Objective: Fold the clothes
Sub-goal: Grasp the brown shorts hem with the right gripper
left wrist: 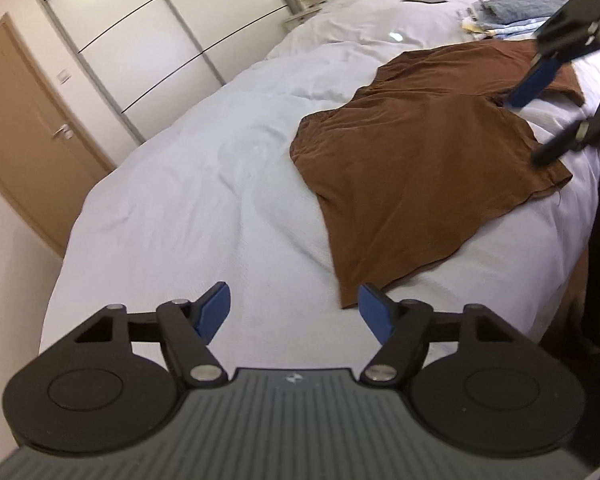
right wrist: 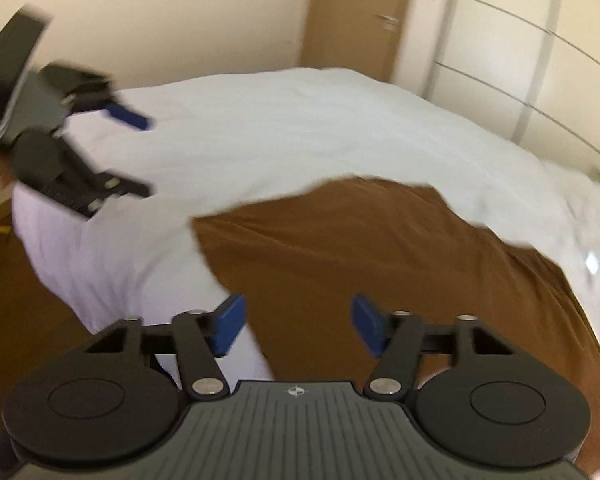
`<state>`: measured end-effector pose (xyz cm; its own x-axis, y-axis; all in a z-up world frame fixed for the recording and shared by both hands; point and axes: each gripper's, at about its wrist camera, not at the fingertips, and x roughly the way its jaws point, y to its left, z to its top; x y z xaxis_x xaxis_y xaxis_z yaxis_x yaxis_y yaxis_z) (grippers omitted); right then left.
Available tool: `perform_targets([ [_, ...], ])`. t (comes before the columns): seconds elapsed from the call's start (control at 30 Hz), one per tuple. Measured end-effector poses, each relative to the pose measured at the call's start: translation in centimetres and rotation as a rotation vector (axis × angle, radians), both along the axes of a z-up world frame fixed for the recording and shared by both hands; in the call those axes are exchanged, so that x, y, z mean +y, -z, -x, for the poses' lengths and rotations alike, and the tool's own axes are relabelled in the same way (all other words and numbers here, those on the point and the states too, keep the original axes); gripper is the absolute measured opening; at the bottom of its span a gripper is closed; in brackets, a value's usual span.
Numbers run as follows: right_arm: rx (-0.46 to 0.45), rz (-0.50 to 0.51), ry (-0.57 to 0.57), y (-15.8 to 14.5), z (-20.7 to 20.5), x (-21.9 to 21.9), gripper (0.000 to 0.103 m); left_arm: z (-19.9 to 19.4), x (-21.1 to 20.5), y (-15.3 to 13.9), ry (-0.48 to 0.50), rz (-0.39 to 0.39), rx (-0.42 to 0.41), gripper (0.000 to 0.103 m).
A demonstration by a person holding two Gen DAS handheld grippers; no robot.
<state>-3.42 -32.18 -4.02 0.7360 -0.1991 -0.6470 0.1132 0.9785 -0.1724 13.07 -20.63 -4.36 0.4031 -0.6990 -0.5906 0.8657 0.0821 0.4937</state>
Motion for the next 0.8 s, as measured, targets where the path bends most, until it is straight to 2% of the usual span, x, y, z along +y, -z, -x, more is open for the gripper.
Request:
perform_targets([
  [0.2,0.059,0.082,-0.119,2.7,-7.2,3.9,0.055,-2.8,0.4,-0.7,0.133,-0.065,-0.105,0.068],
  [0.37,0.095,0.188,-0.198,5.0,-11.8,6.8,0.048,-4.7,1.0,-0.6,0.140,-0.069,-0.118,0.071],
  [0.43,0.121,0.246,-0.210,6.0,-13.3,7.6,0.047,-5.3,1.3,-0.3,0.132,-0.061,-0.116,0.075],
  [0.67,0.177,0.466,-0.234,9.1,-15.1,9.1,0.047,-6.2,2.1,1.6,0.116,-0.068,-0.092,0.078],
  [0.8,0.176,0.567,-0.229,10.0,-14.9,8.8,0.042,-6.1,2.0,2.0,0.137,-0.089,-0.124,0.079],
])
